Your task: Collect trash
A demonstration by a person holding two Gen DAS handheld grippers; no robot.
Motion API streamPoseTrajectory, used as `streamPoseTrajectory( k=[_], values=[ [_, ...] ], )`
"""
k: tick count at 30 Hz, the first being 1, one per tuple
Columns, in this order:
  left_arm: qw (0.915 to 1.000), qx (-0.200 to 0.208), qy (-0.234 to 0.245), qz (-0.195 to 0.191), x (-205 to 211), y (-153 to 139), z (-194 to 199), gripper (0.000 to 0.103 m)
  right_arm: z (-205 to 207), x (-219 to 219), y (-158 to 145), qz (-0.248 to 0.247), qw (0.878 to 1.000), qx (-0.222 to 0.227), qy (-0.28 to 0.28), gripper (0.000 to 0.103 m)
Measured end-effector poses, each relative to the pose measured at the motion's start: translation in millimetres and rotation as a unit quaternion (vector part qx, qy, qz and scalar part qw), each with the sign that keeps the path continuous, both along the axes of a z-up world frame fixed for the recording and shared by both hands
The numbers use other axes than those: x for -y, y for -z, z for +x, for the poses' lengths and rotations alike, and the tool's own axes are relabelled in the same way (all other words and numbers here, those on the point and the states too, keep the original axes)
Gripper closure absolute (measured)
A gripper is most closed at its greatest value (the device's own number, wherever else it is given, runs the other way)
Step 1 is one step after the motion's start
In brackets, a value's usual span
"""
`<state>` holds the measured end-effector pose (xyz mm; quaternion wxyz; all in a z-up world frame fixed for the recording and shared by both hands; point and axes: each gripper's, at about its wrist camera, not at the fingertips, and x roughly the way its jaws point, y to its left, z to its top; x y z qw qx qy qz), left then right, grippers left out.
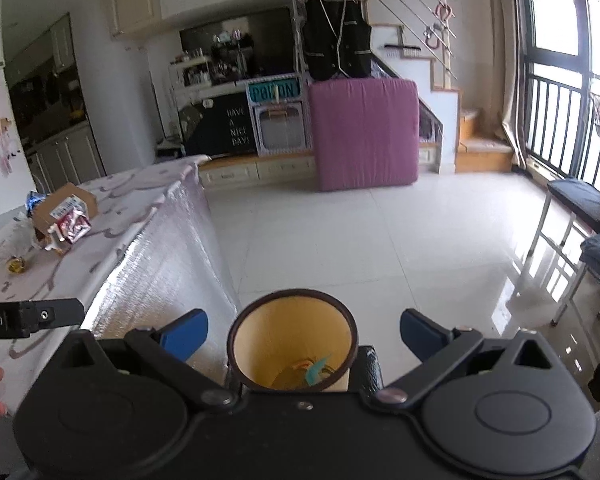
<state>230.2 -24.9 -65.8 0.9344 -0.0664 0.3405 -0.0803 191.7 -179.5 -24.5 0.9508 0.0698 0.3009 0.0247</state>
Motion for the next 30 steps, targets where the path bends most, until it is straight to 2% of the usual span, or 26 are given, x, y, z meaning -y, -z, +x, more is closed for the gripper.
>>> streamPoseTrajectory(
  k=[16, 24, 30],
  values=[
    [0.9962, 0.073, -0.047, 0.008, -44, -33, -47, 0.000, -34, -37, -28, -0.003, 0.996, 0.087, -0.026, 0.000],
    [0.9908, 0.105, -0.084, 0.015, -75, -44, -61, 0.000, -31, -66, -37, -0.012, 0.993, 0.110, -0.043, 0.000],
    [0.9872, 0.109, -0.115, 0.014, -106, -44, -61, 0.000, -22, -95, -39, -0.013, 0.991, 0.121, -0.056, 0.000]
  ],
)
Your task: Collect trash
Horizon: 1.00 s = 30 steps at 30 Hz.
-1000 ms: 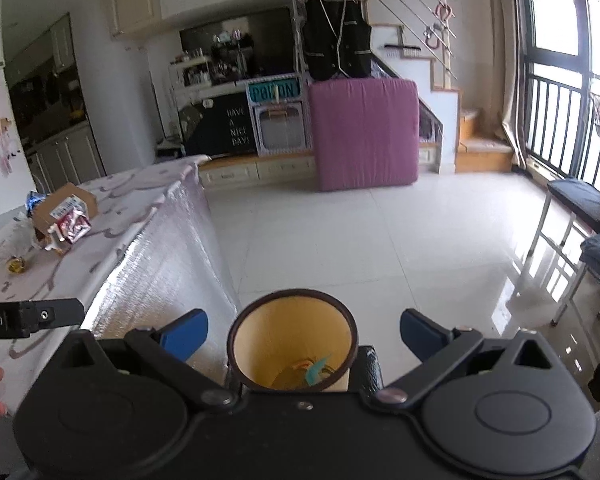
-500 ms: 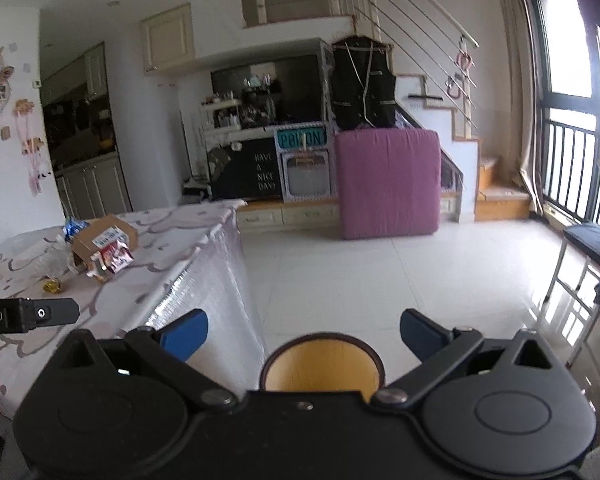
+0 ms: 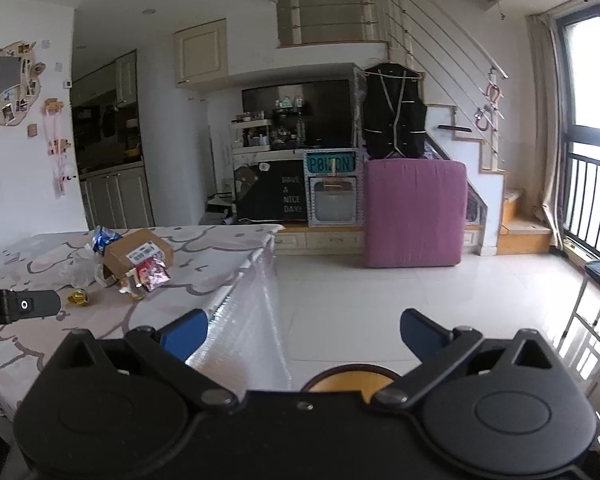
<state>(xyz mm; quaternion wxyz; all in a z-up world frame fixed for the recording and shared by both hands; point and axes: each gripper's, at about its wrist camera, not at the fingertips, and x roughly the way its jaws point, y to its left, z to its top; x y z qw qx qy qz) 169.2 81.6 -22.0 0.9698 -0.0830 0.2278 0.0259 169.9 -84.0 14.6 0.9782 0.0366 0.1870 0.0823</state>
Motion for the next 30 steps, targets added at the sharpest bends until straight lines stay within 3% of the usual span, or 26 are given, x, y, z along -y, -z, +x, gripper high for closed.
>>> streamPoseTrajectory(
  k=[17, 25, 30],
  values=[
    [0.9953, 0.010, -0.094, 0.018, -108, 13, 14, 0.000, 66, -118, 14, 0.000, 0.998, 0.010, -0.063, 0.000],
    [0.9938, -0.006, -0.110, -0.015, -147, 32, 32, 0.000, 138, -181, 26, 0.049, 0.994, -0.031, -0.095, 0.000],
    [0.9903, -0.010, -0.113, -0.081, -172, 41, 53, 0.000, 193, -218, 39, 0.086, 0.989, -0.077, -0.089, 0.000]
  ],
)
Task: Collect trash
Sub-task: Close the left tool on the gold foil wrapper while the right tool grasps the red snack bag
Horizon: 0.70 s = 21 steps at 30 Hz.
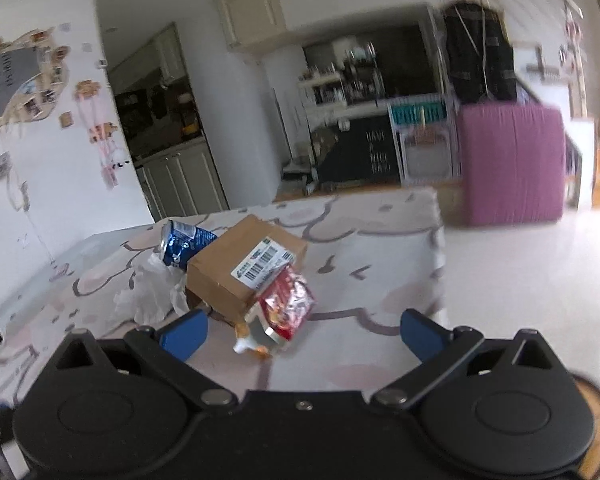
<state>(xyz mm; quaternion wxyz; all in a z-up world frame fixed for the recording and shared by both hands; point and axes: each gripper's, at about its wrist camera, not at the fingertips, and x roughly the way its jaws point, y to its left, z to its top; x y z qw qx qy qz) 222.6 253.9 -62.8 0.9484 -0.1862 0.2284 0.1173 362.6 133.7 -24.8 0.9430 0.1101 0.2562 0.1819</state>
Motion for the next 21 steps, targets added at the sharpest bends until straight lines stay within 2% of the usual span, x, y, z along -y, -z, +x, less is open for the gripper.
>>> streamPoseTrajectory(
  k=[5, 8, 11, 12, 15, 18, 21],
  values=[
    [0.9966, 0.018, -0.009, -0.080, -22, 11, 27, 0.000, 37, -29, 19, 0.017, 0.999, -0.035, 0.018, 0.000],
    [0.9916, 0.027, -0.010, -0.126, -29, 20, 42, 0.000, 53, -42, 28, 0.016, 0.998, -0.047, 0.024, 0.000],
    [0.9836, 0.033, -0.016, -0.177, -37, 31, 54, 0.000, 68, -47, 37, 0.048, 0.995, -0.079, 0.027, 0.002],
    [0.9800, 0.036, -0.018, -0.195, -40, 34, 58, 0.001, 72, -47, 41, 0.061, 0.994, -0.089, 0.027, 0.006],
    [0.9725, 0.044, -0.030, -0.227, -45, 42, 69, 0.002, 77, -47, 49, 0.087, 0.991, -0.100, 0.022, 0.041],
    [0.9708, 0.038, -0.039, -0.234, -46, 47, 80, 0.009, 74, -50, 51, 0.072, 0.993, -0.094, -0.004, 0.066],
    [0.9692, 0.023, -0.056, -0.238, -49, 53, 92, 0.015, 62, -52, 41, 0.030, 0.997, -0.060, -0.035, 0.080]
  ],
)
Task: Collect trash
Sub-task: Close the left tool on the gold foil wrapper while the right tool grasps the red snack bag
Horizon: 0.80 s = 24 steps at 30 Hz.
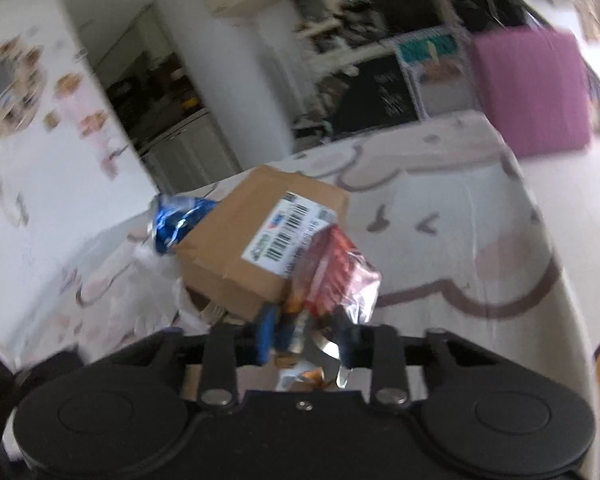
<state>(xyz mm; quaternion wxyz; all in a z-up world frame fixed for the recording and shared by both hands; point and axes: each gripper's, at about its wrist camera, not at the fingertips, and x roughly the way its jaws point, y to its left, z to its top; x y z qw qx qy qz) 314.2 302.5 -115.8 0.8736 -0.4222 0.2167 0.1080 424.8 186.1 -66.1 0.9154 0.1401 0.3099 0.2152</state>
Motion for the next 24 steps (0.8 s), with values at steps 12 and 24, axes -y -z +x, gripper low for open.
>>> streamPoseTrajectory(
  k=[12, 24],
  values=[
    [0.9966, -0.062, -0.012, 0.052, 6, 6, 46, 0.031, -59, 13, -25, -0.268, 0.946, 0.127, -0.131, 0.085],
    [0.9831, -0.104, 0.016, 0.149, 14, 8, 66, 0.067, -99, 34, -25, -0.230, 0.939, 0.093, -0.238, 0.037]
  ],
)
